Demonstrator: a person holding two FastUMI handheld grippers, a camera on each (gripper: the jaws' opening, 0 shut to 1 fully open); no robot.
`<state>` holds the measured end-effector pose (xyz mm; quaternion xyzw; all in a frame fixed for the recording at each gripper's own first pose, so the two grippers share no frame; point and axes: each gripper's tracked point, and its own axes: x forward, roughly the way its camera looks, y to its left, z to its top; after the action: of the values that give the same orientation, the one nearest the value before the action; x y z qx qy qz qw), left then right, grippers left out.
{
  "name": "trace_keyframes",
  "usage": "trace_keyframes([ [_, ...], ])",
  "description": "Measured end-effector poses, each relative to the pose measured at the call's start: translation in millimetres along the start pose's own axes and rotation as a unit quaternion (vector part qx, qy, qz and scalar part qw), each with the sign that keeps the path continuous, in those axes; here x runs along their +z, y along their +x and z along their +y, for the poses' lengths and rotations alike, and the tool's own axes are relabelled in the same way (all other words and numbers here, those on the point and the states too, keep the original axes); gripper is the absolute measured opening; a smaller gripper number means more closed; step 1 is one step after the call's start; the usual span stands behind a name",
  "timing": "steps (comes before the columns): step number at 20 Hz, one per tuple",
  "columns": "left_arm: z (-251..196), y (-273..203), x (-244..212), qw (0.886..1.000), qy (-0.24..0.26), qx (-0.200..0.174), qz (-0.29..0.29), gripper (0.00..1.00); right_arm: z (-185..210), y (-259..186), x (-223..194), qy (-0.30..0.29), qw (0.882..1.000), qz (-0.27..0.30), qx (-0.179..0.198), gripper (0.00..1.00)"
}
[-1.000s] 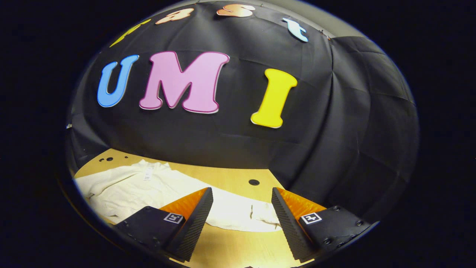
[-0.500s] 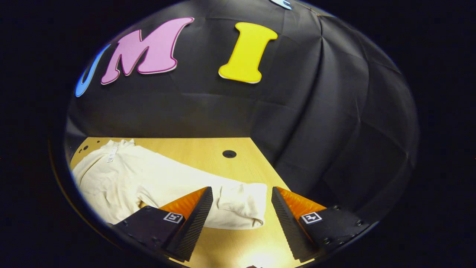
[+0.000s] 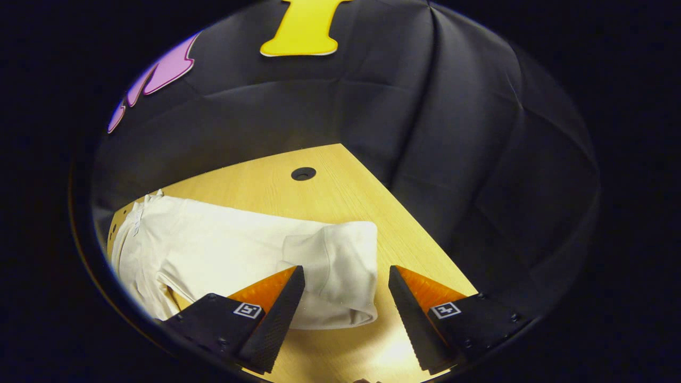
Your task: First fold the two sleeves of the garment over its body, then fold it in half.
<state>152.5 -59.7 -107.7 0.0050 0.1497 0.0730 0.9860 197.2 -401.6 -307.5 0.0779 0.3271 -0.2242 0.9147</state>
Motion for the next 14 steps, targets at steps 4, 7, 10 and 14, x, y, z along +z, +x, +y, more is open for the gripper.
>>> trace_keyframes([
  [4, -10, 3, 0, 1.000, 0.023, -0.007, 0.003, 0.98, -2, 13, -21, 0.028, 0.999, 0.046, 0.005, 0.96],
  [7, -20, 6, 4, 0.999, 0.047, -0.016, 0.001, 0.97, -2, 13, -24, 0.059, 0.996, 0.058, 0.012, 0.94],
  [10, -30, 3, 7, 0.998, 0.050, -0.029, -0.004, 0.96, -4, 10, -19, 0.051, 0.997, 0.055, 0.030, 0.81],
  [14, -35, -2, 4, 0.998, 0.058, -0.037, 0.000, 0.98, 14, 11, -19, 0.069, 0.994, 0.064, 0.056, 0.21],
])
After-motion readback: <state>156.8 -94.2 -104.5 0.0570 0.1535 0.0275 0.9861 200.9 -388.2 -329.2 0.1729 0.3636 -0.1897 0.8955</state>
